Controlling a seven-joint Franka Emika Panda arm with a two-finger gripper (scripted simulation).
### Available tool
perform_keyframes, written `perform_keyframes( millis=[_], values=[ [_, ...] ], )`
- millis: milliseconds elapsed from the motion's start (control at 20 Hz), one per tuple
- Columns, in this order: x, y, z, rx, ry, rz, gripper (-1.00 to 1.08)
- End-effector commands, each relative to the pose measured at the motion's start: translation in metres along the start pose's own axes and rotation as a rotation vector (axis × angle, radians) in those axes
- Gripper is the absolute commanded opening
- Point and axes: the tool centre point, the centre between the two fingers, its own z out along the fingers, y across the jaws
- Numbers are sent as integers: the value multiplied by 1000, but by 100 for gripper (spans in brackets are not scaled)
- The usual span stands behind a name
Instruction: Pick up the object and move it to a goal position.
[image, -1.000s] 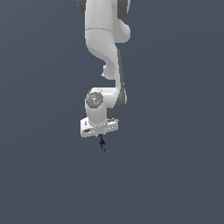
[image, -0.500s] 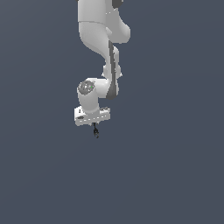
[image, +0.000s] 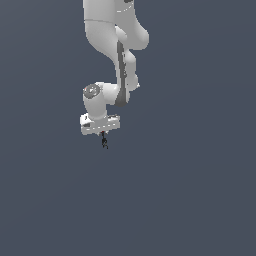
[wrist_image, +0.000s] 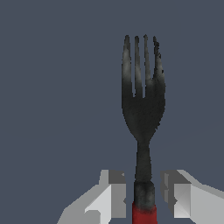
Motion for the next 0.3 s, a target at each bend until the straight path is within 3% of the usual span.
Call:
perform_keyframes(
  millis=[0,250],
  values=[
    [-8,3,0,0,1,-1,-100],
    [-14,6,-1,0,1,-1,-100]
  ],
)
